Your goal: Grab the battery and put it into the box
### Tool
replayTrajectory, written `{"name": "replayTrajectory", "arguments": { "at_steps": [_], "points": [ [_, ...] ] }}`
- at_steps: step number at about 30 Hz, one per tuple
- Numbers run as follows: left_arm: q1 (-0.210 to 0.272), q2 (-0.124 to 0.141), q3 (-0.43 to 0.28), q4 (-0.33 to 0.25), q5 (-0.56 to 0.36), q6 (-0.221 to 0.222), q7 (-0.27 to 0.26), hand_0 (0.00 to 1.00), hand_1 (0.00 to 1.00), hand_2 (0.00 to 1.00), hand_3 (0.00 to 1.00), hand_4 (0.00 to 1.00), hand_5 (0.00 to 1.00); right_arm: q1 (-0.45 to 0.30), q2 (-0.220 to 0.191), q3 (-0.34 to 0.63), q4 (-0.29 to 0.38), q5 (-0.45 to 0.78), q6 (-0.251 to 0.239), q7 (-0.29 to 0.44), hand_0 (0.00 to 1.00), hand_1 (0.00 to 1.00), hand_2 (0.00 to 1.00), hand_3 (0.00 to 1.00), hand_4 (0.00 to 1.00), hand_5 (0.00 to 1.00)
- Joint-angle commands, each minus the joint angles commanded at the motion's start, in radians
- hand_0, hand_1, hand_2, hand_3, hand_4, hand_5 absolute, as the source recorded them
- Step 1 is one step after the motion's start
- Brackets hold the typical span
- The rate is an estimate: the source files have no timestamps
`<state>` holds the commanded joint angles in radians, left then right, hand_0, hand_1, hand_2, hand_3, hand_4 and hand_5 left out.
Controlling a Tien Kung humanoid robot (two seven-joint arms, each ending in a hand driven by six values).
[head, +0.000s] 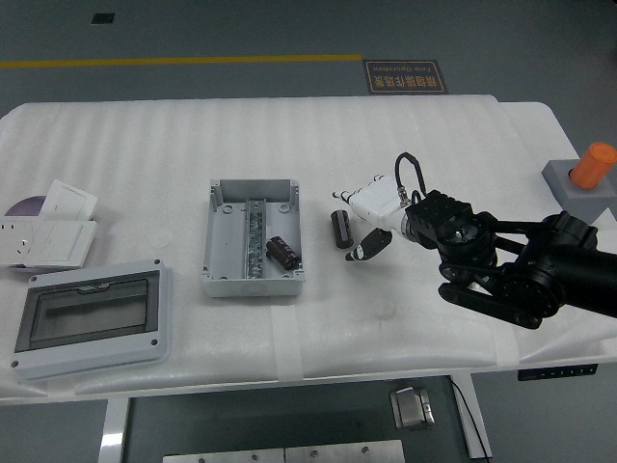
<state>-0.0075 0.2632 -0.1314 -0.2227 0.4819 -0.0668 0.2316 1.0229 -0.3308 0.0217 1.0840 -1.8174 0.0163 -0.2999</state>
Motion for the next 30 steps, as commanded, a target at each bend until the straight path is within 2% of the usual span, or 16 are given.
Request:
{"name": "replayTrajectory", "arguments": {
  "at_steps": [4,11,16,17,22,23,28,29,30],
  "points": [
    [0.000,0.002,0.003,0.000,-0.001,0.001,0.000,0.682,0.696,0.518,0.600,0.514,0.566,0.004,0.009,0.015,-0.028,0.006,0.021,0.022,0.907,0.703,0.790,0.998,0.998,0.698],
    [-0.004,0.005,0.004,-0.001,0.002,0.001,-0.001,0.681,0.696,0.518,0.601,0.513,0.563,0.005,0.026,0.028,-0.056,0.020,0.014,0.044,0.887,0.682,0.749,0.998,0.998,0.667],
    [-0.007,0.007,0.002,-0.002,0.006,0.000,-0.001,0.681,0.696,0.518,0.601,0.513,0.563,-0.001,0.038,0.045,-0.067,0.005,0.033,0.056,0.887,0.682,0.749,0.998,0.998,0.667],
    [-0.008,0.007,0.001,-0.002,0.007,0.000,-0.001,0.681,0.695,0.518,0.600,0.512,0.563,-0.004,0.041,0.051,-0.071,-0.001,0.041,0.060,0.858,0.664,0.719,0.998,0.916,0.602],
    [-0.007,0.007,0.001,-0.003,0.009,0.001,-0.001,0.681,0.695,0.518,0.600,0.512,0.563,-0.015,0.044,0.065,-0.080,-0.011,0.055,0.071,0.858,0.664,0.719,0.998,0.916,0.602],
    [-0.007,0.008,0.001,-0.003,0.010,0.001,-0.002,0.681,0.696,0.518,0.600,0.512,0.564,-0.016,0.045,0.066,-0.080,-0.011,0.054,0.072,0.851,0.658,0.702,0.998,0.844,0.563],
    [-0.011,0.009,-0.001,-0.005,0.016,0.001,-0.002,0.681,0.696,0.518,0.600,0.512,0.564,-0.026,0.050,0.066,-0.086,-0.006,0.042,0.074,0.851,0.658,0.702,0.998,0.844,0.563],
    [-0.012,0.010,-0.002,-0.005,0.018,0.001,-0.002,0.681,0.696,0.518,0.600,0.512,0.564,-0.029,0.051,0.066,-0.087,-0.006,0.040,0.074,0.837,0.646,0.682,0.924,0.806,0.535],
    [-0.013,0.010,-0.003,-0.005,0.019,0.001,-0.003,0.681,0.696,0.518,0.600,0.512,0.564,-0.032,0.053,0.067,-0.089,-0.006,0.038,0.075,0.837,0.646,0.682,0.924,0.806,0.535]
  ]
}}
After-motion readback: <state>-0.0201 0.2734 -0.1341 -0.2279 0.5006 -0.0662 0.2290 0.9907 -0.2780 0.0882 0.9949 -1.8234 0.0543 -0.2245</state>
